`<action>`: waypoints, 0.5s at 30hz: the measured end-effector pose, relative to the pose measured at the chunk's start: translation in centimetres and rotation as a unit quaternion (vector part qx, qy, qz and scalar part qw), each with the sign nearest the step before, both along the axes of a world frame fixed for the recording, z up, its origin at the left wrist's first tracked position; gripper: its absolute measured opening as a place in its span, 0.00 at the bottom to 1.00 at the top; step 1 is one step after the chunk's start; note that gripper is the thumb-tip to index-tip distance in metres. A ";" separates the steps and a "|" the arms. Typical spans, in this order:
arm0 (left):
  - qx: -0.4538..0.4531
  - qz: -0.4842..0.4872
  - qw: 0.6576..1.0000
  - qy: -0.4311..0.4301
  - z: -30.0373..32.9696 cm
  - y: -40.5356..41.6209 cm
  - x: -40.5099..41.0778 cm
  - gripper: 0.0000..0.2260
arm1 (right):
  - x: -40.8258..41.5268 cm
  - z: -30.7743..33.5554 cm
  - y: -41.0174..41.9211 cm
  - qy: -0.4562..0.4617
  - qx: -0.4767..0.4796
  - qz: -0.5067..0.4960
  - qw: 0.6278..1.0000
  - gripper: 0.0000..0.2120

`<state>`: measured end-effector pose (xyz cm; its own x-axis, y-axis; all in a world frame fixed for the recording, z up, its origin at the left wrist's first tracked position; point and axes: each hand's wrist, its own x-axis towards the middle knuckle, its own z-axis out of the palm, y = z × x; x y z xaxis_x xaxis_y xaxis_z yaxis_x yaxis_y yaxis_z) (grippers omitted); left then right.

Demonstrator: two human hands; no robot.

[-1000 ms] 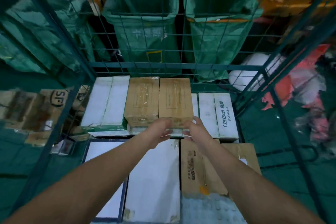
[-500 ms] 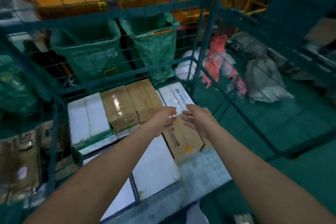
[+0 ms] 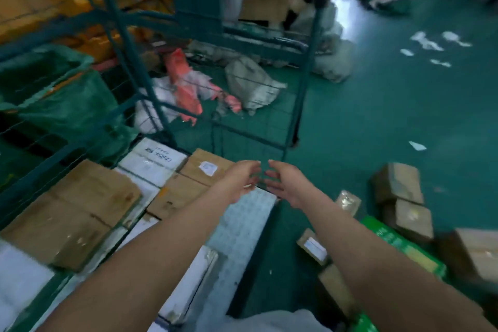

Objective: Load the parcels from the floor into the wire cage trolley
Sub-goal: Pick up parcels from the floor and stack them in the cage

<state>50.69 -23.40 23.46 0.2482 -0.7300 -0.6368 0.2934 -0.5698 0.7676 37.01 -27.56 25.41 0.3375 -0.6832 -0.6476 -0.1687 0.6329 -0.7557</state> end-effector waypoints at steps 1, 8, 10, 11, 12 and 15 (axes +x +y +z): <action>0.007 -0.030 1.000 0.001 -0.1 -1.5 -2.5 0.04 | -3.0 -0.2 -0.8 0.008 -0.002 -0.032 0.999 0.11; 0.024 -0.178 0.984 0.001 -0.6 -8.1 -17.7 0.03 | -19.3 -1.4 -3.0 0.024 0.017 -0.196 0.980 0.13; 0.028 -0.220 0.975 0.003 -0.7 -9.7 -22.6 0.02 | -24.2 -2.0 -3.4 0.027 0.026 -0.237 0.971 0.16; 0.028 -0.229 0.973 0.007 -0.7 -10.2 -24.1 0.02 | -25.7 -2.1 -3.5 0.027 0.028 -0.245 0.969 0.17; 0.027 -0.240 0.970 0.008 -0.7 -10.6 -25.5 0.02 | -27.1 -2.2 -3.5 0.027 0.031 -0.250 0.967 0.17; 0.031 -0.282 0.959 0.001 -0.9 -12.1 -30.8 0.03 | -32.1 -2.1 -2.9 0.023 0.045 -0.286 0.957 0.11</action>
<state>19.94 -35.49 22.61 -0.1765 -0.7082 -0.6836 -0.0745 -0.6829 0.7267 4.86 -30.42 23.27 -0.1054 -0.6886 -0.7175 0.1917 0.6939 -0.6941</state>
